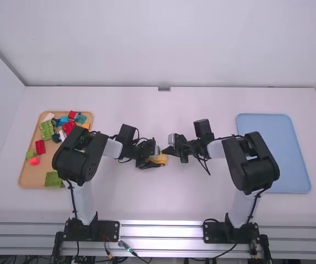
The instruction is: Assemble lego blocks to make yellow taxi
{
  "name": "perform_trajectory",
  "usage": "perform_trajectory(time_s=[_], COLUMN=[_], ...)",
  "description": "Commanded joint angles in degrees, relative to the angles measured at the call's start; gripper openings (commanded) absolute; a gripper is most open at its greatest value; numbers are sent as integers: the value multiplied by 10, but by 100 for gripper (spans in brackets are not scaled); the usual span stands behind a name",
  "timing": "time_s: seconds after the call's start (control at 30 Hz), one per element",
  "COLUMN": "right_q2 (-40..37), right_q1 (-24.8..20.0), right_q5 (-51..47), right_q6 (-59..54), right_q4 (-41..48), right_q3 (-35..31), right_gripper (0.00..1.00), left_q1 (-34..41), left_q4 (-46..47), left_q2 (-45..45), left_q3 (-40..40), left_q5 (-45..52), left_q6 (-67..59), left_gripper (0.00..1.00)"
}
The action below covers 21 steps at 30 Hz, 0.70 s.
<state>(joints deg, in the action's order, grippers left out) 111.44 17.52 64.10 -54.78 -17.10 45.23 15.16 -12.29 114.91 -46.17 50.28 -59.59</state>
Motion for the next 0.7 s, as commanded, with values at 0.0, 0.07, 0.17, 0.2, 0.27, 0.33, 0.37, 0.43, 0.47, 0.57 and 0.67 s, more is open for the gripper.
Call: perform_trajectory(time_s=[0.0, 0.07, 0.17, 0.2, 0.27, 0.33, 0.37, 0.43, 0.47, 0.57, 0.67], right_q2=[9, 9, 9, 12, 18, 34, 35, 55, 59, 76, 89], right_q1=[0, 0, 9, 16, 23, 31, 31, 30, 30, 17, 10], right_q5=[16, 7, -30, -31, -33, -69, -70, -58, -51, -27, -24], right_q6=[10, 28, 68, 68, 69, 95, 97, 94, 92, 81, 85], right_q4=[-12, -27, -52, -57, -67, -73, -73, -68, -67, -66, -65], right_q3=[-18, -25, -30, -30, -28, -19, -18, -10, -9, -5, -4], right_gripper=[0, 0, 0, 0, 0, 0, 0, 0, 0, 0, 0], left_q1=[0, 0, 0, 0, 0, 0, 0, 0, 0, 0, 0], left_q4=[2, 1, 0, 0, 0, 0, 1, 1, 1, 1, 0], left_q2=[8, 8, 8, 8, 8, 8, 8, 8, 8, 8, 8], left_q3=[4, 4, 5, 4, 5, 5, 5, 5, 5, 5, 5], left_q5=[-17, -17, -17, -17, -17, -17, -17, -17, -17, -17, -17], left_q6=[0, 0, -1, 0, 0, 0, 0, 0, 0, 0, 0], left_gripper=[64, 64, 64, 64, 64, 64, 64, 64, 64, 64, 64])
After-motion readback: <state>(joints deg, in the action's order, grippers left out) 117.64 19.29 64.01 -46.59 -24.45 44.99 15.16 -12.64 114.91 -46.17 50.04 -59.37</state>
